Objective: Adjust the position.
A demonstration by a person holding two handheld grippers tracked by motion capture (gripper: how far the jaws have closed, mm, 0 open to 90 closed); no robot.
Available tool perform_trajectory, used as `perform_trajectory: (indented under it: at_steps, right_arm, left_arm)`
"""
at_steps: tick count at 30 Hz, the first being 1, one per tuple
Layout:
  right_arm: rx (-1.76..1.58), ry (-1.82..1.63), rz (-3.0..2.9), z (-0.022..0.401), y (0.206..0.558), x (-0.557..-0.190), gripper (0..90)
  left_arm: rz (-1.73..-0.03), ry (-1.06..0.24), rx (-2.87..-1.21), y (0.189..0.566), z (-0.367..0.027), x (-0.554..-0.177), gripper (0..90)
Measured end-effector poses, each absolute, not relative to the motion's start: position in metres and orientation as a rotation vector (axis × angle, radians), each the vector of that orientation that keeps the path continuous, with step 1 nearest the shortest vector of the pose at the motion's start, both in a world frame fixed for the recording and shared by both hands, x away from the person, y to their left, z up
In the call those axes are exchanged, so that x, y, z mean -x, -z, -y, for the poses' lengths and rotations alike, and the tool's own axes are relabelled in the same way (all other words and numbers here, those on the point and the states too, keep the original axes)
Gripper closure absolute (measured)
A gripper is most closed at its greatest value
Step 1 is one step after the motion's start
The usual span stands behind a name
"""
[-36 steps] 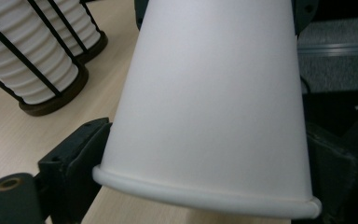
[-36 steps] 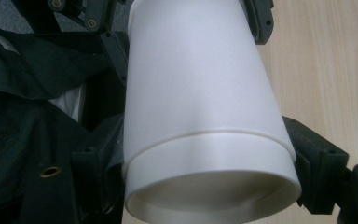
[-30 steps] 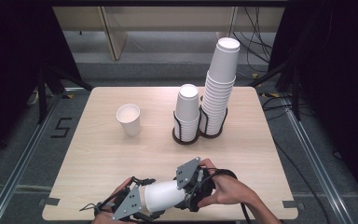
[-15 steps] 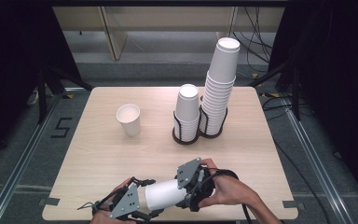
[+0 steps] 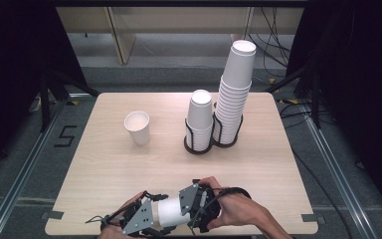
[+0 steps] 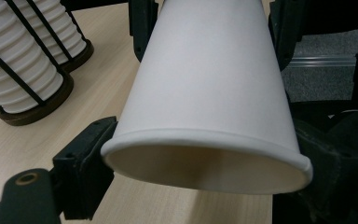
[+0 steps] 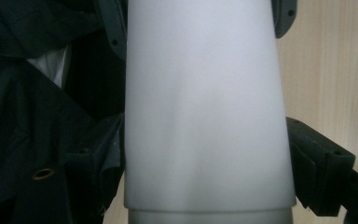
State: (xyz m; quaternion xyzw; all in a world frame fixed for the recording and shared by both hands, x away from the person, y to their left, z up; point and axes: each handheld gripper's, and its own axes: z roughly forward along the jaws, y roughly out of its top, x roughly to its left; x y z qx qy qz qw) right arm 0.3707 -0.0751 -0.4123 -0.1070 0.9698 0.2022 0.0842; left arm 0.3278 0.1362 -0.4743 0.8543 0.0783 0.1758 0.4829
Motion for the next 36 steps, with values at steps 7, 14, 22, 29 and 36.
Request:
perform_trajectory:
  at_steps: [7,14,22,29,36]
  right_arm:
    - [0.349,-0.558,-2.875,0.073,0.417,-0.37,25.3]
    - [0.326,-0.691,-2.888,0.084,0.414,-0.377,24.4]
    - [0.217,-0.885,-2.904,0.107,0.406,-0.39,24.2]
    - [0.235,-1.045,-2.864,0.119,0.402,-0.402,24.1]
    - [0.264,-1.109,-2.851,0.118,0.401,-0.402,24.0]
  left_arm:
    - [-0.193,-0.431,-2.078,0.477,-0.134,-0.327,14.1]
    - [-0.259,-0.402,-1.922,0.477,-0.14,-0.33,8.3]
    - [-0.368,-0.314,-1.739,0.473,-0.15,-0.335,12.3]
    - [-0.413,-0.264,-1.684,0.472,-0.154,-0.339,12.1]
    - [-0.441,-0.233,-1.679,0.472,-0.152,-0.339,4.8]
